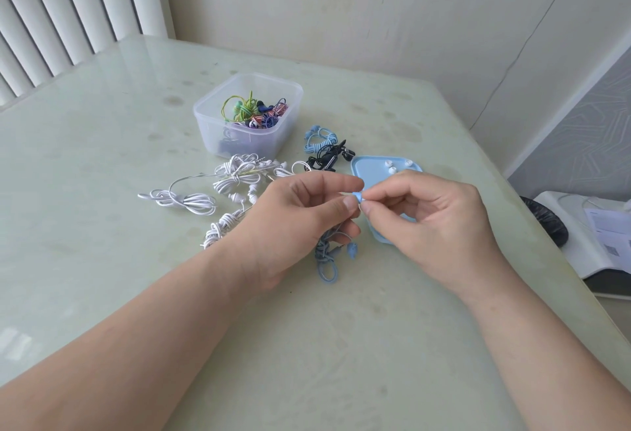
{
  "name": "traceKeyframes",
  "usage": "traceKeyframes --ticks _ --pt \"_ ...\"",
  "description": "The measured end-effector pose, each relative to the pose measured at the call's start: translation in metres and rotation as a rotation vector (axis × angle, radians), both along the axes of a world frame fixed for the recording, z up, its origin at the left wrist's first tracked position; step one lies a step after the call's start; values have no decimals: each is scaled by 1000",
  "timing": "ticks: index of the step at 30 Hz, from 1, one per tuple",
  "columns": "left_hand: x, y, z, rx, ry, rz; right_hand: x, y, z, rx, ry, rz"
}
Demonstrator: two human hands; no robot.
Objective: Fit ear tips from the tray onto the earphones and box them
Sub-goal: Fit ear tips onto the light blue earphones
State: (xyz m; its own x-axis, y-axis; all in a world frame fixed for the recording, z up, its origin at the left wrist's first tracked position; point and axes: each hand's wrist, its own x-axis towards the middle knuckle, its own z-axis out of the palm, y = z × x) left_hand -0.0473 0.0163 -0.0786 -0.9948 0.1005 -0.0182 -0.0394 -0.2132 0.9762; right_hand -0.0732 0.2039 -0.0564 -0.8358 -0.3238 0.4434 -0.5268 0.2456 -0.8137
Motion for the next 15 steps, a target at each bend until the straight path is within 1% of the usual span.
traceKeyframes --ticks 2,3,9,13,15 --pt "0 0 0 -13 7 -13 -1 1 -1 6 27 12" --pt "0 -1 0 -21 14 -19 -1 1 -1 -2 10 17" --pt "-1 -1 -1 -2 19 -11 -4 2 0 -167 -262 24" --pt "0 0 1 -15 21 -13 -5 0 -1 -185 -335 -14" --pt "0 0 2 9 5 -12 -5 0 0 -180 -355 -47"
